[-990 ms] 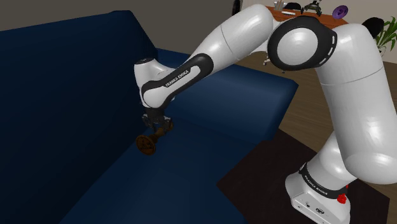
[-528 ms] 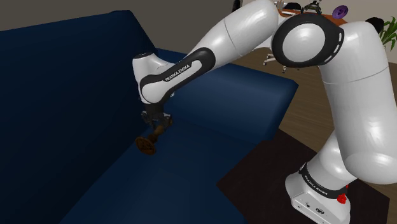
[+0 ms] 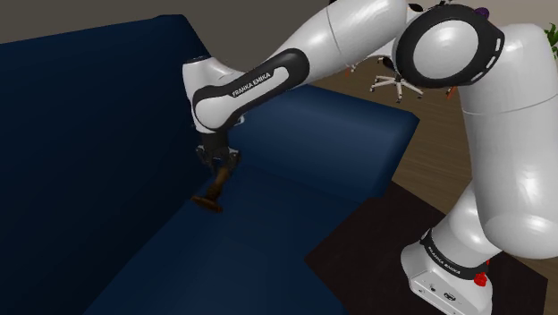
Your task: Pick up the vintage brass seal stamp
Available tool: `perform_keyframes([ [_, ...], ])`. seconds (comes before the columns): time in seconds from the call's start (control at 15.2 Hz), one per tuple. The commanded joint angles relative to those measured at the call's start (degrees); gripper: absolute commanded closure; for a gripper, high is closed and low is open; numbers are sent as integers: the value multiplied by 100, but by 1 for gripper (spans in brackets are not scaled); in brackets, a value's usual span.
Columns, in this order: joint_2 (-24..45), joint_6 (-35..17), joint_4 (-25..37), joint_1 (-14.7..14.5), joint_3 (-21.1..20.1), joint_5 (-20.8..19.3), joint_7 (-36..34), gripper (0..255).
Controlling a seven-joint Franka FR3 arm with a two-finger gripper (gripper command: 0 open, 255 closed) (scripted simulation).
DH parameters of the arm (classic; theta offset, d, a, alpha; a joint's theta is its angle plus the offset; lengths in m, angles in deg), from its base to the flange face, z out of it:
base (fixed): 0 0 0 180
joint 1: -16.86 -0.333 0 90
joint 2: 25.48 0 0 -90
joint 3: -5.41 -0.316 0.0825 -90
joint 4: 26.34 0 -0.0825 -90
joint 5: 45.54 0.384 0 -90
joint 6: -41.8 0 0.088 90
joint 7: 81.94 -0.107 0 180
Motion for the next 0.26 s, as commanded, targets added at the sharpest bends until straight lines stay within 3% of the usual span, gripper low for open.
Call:
perform_keyframes([
  [0.0,-90,90,2,23,-14,23,20,255],
  [0.2,-136,156,23,28,-23,36,24,255],
])
